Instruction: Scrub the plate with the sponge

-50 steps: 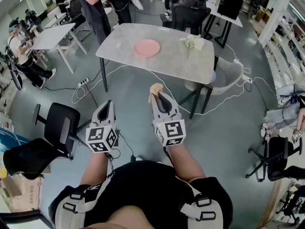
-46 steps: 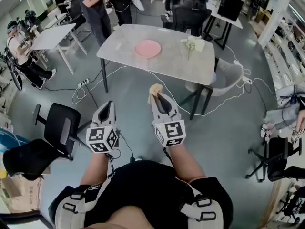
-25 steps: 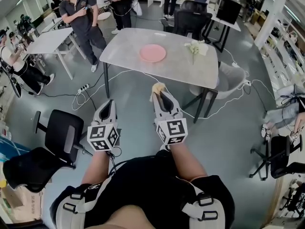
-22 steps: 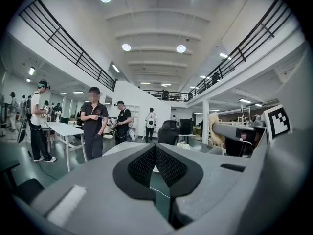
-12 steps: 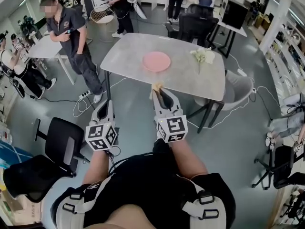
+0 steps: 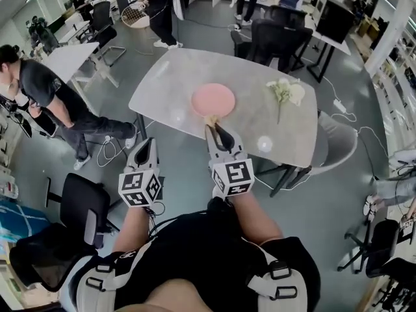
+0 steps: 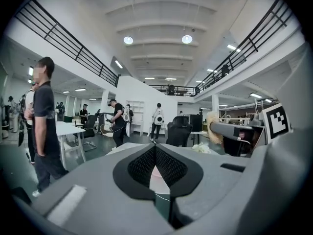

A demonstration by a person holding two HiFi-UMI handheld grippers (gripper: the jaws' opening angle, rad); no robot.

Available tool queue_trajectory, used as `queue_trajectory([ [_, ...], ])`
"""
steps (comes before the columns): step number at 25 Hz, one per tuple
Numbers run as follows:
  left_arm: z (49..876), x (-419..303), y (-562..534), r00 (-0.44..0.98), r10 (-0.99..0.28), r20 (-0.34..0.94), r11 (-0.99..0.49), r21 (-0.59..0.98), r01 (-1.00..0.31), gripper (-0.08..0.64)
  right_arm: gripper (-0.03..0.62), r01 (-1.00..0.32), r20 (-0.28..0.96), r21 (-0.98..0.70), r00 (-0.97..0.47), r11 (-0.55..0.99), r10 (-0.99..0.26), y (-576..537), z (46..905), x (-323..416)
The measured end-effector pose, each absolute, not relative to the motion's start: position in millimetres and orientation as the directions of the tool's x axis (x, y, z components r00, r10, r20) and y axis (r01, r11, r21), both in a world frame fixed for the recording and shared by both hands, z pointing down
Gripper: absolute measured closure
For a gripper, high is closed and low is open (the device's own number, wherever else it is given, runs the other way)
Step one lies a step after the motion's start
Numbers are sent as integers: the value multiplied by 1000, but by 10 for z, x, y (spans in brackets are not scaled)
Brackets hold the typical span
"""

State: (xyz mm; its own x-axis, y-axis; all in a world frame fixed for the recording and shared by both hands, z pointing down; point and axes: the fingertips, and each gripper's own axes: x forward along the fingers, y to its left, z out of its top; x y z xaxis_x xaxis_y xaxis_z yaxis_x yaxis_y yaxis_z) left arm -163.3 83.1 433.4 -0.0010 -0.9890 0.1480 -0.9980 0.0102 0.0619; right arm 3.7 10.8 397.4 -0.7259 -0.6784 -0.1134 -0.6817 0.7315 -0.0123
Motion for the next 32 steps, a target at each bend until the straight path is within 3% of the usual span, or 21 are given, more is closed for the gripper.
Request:
queue_trajectory([
  [11, 4299, -1528, -789, 73, -980, 187, -64, 56, -996, 555, 538, -676, -54, -24, -735, 736, -676, -1449, 3997, -57],
  [25, 4324, -2038, -2120, 151, -966, 208, -140, 66, -988, 555, 538, -734, -38, 17, -679, 679, -733, -2538, 3896, -444],
  [32, 4727, -1981, -2596, 183, -930, 318, -188, 15, -982, 555, 538, -780, -2, 15, -626, 626, -780, -2754, 4023, -323],
])
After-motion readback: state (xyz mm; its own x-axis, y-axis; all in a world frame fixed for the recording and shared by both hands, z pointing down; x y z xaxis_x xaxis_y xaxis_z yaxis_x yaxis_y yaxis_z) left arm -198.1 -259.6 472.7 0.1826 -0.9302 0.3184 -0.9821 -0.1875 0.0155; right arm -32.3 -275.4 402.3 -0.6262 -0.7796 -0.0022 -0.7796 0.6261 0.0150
